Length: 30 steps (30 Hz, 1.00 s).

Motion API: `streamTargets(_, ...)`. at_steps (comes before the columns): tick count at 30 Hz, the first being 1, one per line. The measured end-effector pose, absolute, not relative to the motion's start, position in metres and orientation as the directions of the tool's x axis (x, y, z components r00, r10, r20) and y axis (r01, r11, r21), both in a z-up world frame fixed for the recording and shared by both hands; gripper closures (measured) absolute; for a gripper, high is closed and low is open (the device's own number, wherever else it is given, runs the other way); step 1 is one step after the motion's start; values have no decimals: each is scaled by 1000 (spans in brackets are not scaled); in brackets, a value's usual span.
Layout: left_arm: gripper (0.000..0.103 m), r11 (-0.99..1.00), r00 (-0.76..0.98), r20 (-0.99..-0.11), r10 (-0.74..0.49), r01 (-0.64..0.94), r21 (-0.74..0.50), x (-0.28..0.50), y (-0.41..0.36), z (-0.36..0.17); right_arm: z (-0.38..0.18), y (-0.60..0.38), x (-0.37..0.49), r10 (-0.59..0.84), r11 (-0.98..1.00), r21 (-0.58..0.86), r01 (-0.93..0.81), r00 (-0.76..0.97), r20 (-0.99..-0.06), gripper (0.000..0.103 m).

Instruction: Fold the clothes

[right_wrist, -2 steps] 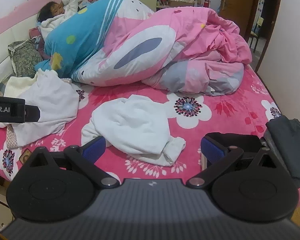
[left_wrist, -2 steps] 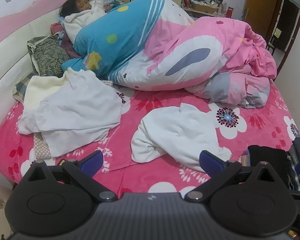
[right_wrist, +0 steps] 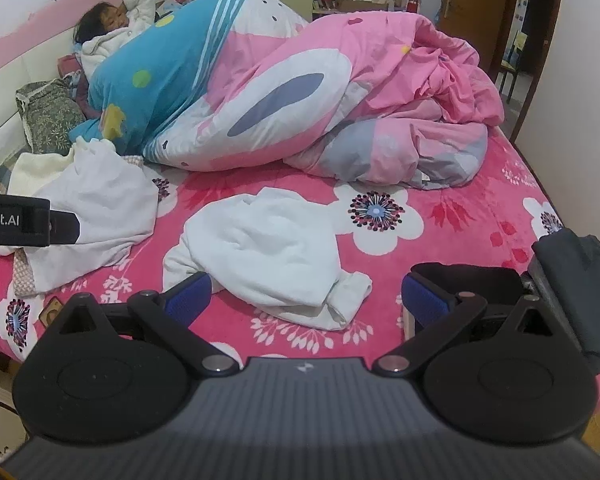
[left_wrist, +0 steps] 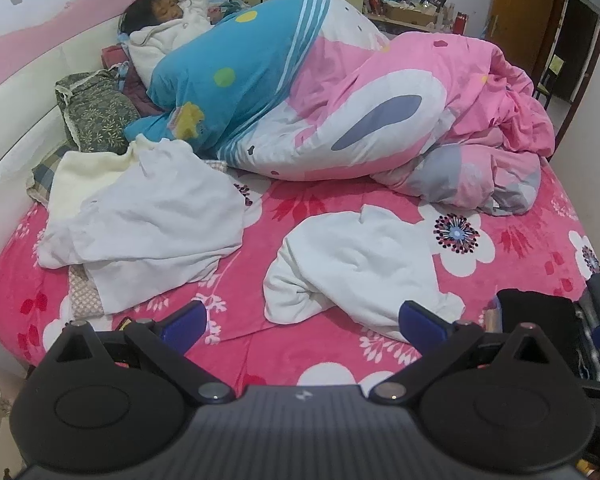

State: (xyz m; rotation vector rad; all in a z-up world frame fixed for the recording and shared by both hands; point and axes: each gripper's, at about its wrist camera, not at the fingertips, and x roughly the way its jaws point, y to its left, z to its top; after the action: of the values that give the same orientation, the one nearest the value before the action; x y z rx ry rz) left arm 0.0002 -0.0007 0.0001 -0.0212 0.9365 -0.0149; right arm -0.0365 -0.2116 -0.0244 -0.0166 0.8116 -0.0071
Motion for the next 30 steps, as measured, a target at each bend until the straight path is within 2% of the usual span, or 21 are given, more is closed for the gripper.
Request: streamTargets(30,0,999,565,-825,-9,44,19,-21,-8,-12,-28,-211,-43,-30,999,-32,8,643,-765,1)
